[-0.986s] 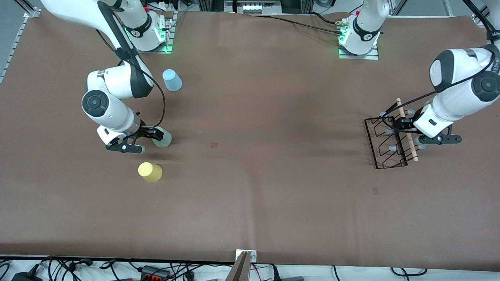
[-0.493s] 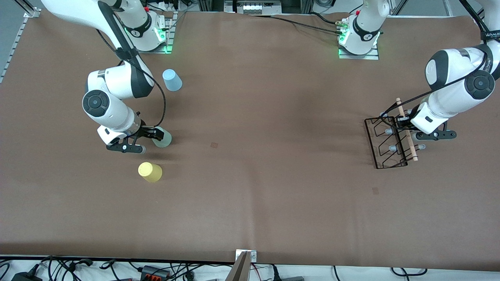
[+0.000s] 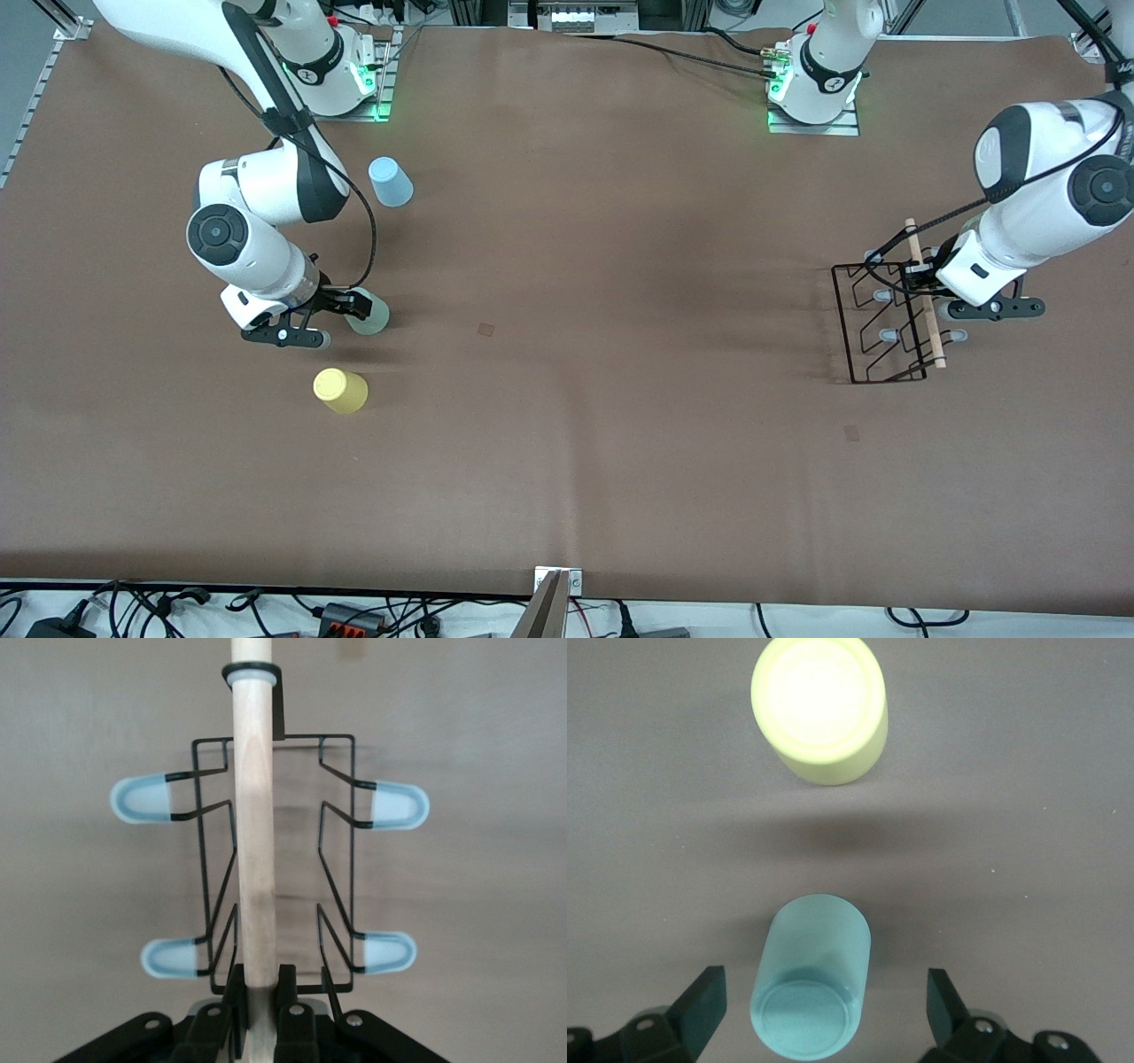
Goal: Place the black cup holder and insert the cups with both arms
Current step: 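Carry the rack with the left gripper to the table middle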
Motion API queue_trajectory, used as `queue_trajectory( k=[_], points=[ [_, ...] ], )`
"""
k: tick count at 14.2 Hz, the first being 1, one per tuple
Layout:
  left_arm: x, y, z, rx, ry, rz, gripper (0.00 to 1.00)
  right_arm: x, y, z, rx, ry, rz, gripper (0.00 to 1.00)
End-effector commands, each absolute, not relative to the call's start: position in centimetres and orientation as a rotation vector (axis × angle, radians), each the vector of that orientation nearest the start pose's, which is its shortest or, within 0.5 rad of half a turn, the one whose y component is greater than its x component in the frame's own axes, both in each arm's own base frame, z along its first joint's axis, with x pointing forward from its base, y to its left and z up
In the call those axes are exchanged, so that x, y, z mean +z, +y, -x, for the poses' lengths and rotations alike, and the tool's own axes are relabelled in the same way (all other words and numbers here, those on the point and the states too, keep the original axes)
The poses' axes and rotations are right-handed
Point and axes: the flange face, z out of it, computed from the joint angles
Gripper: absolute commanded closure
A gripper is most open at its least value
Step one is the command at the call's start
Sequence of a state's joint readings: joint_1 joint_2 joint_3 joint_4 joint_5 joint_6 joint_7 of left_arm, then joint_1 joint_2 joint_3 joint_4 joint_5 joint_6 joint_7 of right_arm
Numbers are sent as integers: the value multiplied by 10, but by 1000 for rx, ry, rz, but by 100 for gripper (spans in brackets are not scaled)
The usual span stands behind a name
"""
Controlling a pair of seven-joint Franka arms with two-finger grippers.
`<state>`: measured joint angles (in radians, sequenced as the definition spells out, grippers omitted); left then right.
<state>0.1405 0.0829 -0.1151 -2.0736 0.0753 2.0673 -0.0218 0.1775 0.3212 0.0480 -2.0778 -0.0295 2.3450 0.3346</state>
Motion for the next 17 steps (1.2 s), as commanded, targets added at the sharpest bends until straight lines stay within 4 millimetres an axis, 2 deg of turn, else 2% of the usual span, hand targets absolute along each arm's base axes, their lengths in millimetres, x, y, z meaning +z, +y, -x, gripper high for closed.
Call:
queue_trajectory(
  k=[1,5,8,11,13,15,17],
  points=[
    [428,-44,-575,59,133,3085,98,273,131,-568,59,150,3156,0],
    [437,-160,-590,-1,274,3133,98,273,134,-567,57,147,3155,0],
    [428,-241,-582,16,85,3179,98,261,132,-560,55,151,3153,0],
    [414,-323,-560,51,-57,3196,98,239,133,-547,-63,140,3128,0],
    [401,-362,-546,84,-10,3201,98,234,137,-539,-57,123,3130,0],
    [386,-383,-539,113,-6,3197,98,228,138,-534,-54,115,3130,0],
    [380,-405,-532,101,2,3213,98,219,139,-531,-47,110,3130,0]
  ],
)
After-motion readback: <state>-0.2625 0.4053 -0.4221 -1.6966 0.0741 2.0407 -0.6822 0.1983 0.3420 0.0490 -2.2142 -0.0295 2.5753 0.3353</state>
